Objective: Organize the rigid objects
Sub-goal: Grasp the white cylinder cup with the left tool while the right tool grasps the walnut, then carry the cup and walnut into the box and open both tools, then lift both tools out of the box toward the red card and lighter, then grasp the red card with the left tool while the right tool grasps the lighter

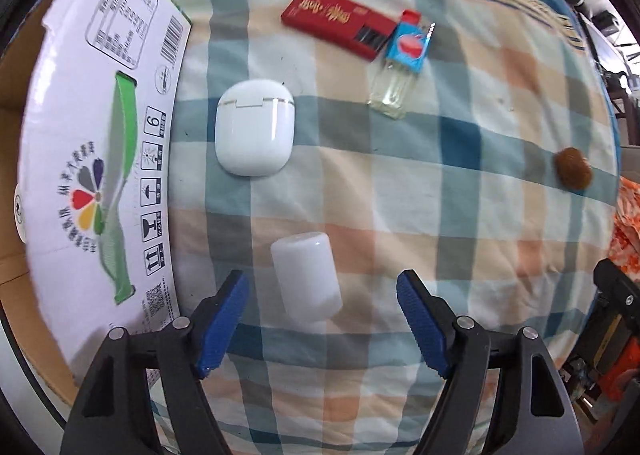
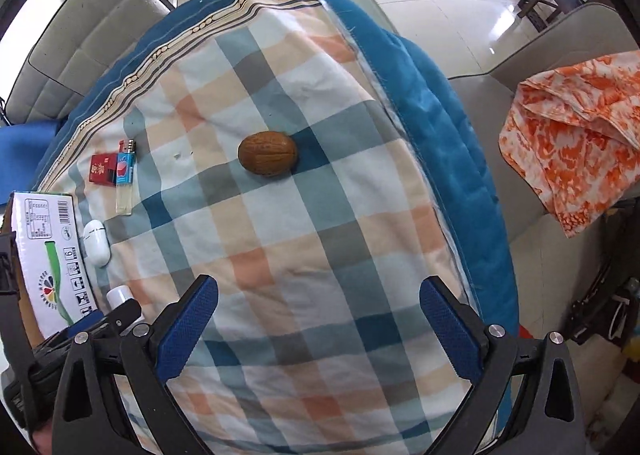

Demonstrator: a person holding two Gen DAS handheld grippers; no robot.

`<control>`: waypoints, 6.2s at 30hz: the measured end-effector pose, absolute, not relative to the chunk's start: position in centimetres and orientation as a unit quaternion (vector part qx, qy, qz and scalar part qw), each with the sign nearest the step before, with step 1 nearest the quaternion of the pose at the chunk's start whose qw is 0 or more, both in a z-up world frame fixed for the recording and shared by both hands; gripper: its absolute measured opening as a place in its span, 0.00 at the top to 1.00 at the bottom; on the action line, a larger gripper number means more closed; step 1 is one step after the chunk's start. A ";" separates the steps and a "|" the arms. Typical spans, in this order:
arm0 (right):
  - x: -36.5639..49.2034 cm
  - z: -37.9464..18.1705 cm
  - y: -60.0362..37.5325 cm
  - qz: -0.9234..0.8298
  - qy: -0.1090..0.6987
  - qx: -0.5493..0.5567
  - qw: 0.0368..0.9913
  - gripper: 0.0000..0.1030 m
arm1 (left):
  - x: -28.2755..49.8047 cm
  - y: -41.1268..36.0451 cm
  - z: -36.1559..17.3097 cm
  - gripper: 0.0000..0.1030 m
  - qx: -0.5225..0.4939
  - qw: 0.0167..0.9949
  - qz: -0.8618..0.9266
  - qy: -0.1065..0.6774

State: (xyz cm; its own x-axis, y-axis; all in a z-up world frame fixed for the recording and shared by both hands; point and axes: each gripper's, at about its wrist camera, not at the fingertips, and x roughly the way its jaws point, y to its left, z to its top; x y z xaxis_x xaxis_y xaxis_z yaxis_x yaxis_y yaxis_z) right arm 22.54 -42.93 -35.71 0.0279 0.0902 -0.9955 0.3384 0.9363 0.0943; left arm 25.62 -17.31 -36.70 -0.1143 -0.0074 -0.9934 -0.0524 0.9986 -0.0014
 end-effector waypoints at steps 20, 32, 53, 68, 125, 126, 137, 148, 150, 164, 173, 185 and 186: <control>30.9 -41.5 -40.8 -0.079 0.702 0.138 0.694 0.57 | 29.3 -17.7 -37.9 0.72 -0.022 0.671 0.041 0.740; 29.3 -39.6 -41.5 -0.057 0.693 0.143 0.704 0.57 | 29.8 -20.1 -35.1 0.72 -0.018 0.682 0.030 0.731; 23.2 -28.0 -33.4 0.025 0.650 0.105 0.752 0.57 | 28.3 -17.4 -19.4 0.72 -0.070 0.757 -0.068 0.646; 21.6 -22.0 -12.5 0.154 0.632 0.097 0.753 0.57 | 21.7 5.7 -18.1 0.72 -0.113 0.772 -0.010 0.625; 20.8 -26.0 -4.6 0.113 0.699 0.046 0.704 0.05 | 21.7 11.2 -21.5 0.01 -0.086 0.730 -0.012 0.677; 20.8 -25.6 -4.7 0.115 0.697 0.044 0.707 0.05 | 21.7 11.1 -21.1 0.01 -0.081 0.735 -0.006 0.674; 22.9 -23.0 -12.3 0.079 0.671 0.103 0.730 0.05 | 25.8 4.8 -17.6 0.01 -0.054 0.762 -0.031 0.645; 28.5 -28.0 -25.9 -0.028 0.672 0.177 0.718 0.05 | 34.7 -6.1 -22.2 0.01 0.034 0.747 -0.036 0.662; 29.8 -29.5 -27.1 -0.035 0.673 0.189 0.714 0.07 | 36.3 -7.8 -23.4 0.01 0.054 0.743 -0.031 0.666; 36.4 -41.5 -27.5 -0.031 0.719 0.248 0.649 0.52 | 42.8 -11.3 -29.0 0.01 0.114 0.716 0.017 0.689; 36.4 -40.6 -29.8 -0.030 0.725 0.215 0.654 0.77 | 44.4 -13.8 -28.5 0.01 0.096 0.722 -0.010 0.685; 33.9 -39.5 -37.7 -0.055 0.723 0.202 0.659 0.89 | 44.6 -20.0 -36.3 0.01 0.110 0.617 -0.094 0.773; 33.7 -39.8 -37.9 -0.054 0.723 0.208 0.657 0.89 | 44.6 -20.2 -37.1 0.01 0.109 0.608 -0.095 0.780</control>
State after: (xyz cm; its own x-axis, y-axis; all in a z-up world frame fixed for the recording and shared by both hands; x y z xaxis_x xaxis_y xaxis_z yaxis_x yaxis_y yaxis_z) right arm 33.67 -37.88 -39.83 -0.0506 0.2299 -0.9719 0.3719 0.9075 0.1953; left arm 44.56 -20.19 -37.13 -0.2360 0.0534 -0.9703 0.2854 0.9583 -0.0167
